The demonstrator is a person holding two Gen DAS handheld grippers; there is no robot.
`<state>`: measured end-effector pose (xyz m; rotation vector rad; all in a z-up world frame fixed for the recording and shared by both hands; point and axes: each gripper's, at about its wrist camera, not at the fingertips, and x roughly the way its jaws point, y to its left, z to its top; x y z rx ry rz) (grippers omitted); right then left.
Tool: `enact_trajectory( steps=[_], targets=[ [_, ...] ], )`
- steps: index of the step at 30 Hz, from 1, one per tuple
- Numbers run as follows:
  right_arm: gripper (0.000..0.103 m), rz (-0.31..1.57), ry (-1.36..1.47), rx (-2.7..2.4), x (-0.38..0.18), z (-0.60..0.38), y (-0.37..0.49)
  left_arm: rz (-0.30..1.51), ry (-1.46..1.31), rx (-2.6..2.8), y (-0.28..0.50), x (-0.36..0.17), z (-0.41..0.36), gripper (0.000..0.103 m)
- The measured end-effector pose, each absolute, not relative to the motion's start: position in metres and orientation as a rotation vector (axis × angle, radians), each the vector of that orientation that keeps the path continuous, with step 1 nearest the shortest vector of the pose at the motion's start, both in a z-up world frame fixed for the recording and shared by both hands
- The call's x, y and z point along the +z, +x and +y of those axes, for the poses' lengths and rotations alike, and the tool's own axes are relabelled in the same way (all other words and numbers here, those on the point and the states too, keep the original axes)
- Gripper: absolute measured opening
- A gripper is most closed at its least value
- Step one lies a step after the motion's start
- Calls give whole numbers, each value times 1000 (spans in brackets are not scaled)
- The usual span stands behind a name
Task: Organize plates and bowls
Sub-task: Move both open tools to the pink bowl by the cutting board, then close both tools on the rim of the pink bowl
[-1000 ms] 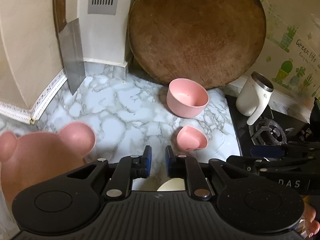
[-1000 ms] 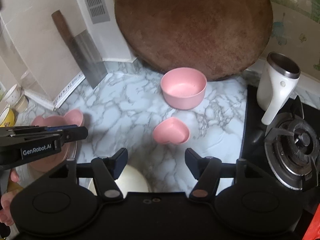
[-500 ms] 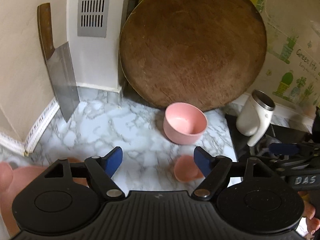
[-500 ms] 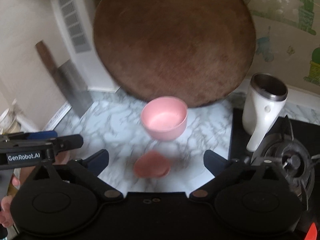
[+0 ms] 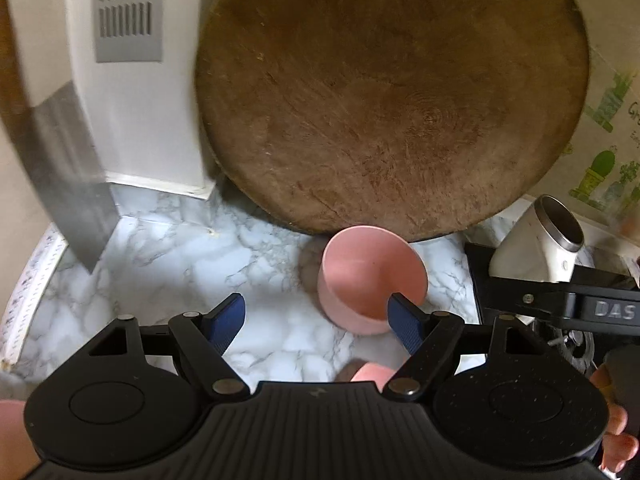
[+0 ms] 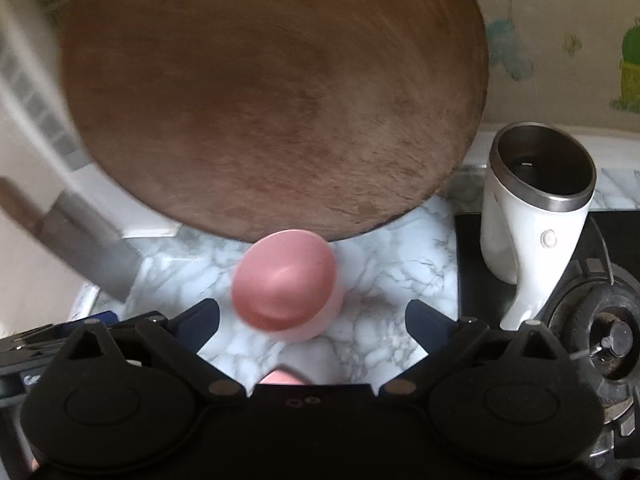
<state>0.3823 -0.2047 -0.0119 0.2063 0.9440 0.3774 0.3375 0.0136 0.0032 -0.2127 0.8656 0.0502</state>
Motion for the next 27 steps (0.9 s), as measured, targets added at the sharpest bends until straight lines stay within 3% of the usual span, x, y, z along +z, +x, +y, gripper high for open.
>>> enact_trajectory(
  steps=[12,20,21,23,25,27],
  targets=[
    [87,1033,219,330,-46,-192,425,956,-255,84,393,-39,12,78],
    [68,1074,192,316,-67,-182,441,982,-259,103,416,-59,9,77],
    [66,1076,189,319,-68,-181,442,984,-265,107,418,-62,10,76],
    [58,1077,185,315,-70,-180,443,989,-275,94,422,-66,10,60],
    [51,1076,191,314,-72,-179,445,992,-269,91,424,-70,8,55],
    [45,1077,196,313,-74,-178,447,996,-269,81,427,-74,7,42]
  ],
)
